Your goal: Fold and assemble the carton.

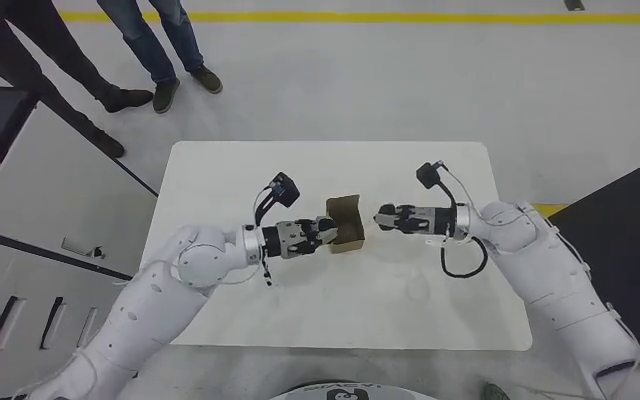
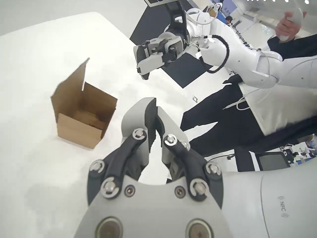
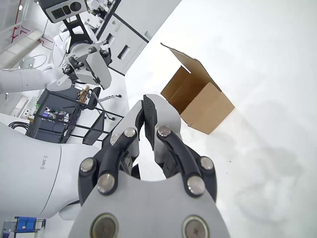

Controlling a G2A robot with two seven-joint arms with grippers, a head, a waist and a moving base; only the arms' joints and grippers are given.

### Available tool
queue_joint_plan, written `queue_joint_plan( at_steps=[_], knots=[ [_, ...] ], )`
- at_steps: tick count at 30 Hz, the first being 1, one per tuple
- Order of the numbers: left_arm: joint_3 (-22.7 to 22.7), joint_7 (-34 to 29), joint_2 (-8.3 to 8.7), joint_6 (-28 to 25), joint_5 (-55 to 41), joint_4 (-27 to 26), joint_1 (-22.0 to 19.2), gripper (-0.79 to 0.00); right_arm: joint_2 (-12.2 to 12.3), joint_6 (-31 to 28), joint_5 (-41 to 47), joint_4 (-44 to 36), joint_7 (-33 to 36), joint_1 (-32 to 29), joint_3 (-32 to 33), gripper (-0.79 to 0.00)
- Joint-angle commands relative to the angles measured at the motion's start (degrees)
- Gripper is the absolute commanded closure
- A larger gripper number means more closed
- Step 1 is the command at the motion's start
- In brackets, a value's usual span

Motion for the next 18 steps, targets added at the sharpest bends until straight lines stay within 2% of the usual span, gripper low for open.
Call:
queue_joint_plan(
  at_steps=[1,2,4,7,18],
  knots=[
    [-0.1,0.1,0.02,-0.1,0.1,-0.1,0.3,0.000,0.0,-0.1,-0.1,-0.1,-0.1,0.0,0.0,0.000],
    [-0.1,0.4,0.00,0.3,-0.1,0.1,0.4,0.000,0.0,-0.1,-0.1,-0.1,-0.1,0.0,0.0,0.000],
    [0.0,0.4,-0.20,6.6,0.3,1.5,0.4,0.000,-0.1,1.0,-0.6,0.0,-1.1,-0.3,-0.1,0.000],
    [2.0,0.6,-1.07,11.8,-2.5,3.9,-0.6,0.000,-0.5,4.3,-0.9,0.8,-2.4,0.0,-1.0,0.000],
    [8.6,5.3,-4.40,15.3,-3.5,14.5,-6.4,0.000,-2.5,9.0,-1.4,5.3,-3.6,3.1,-5.4,0.000]
  ],
)
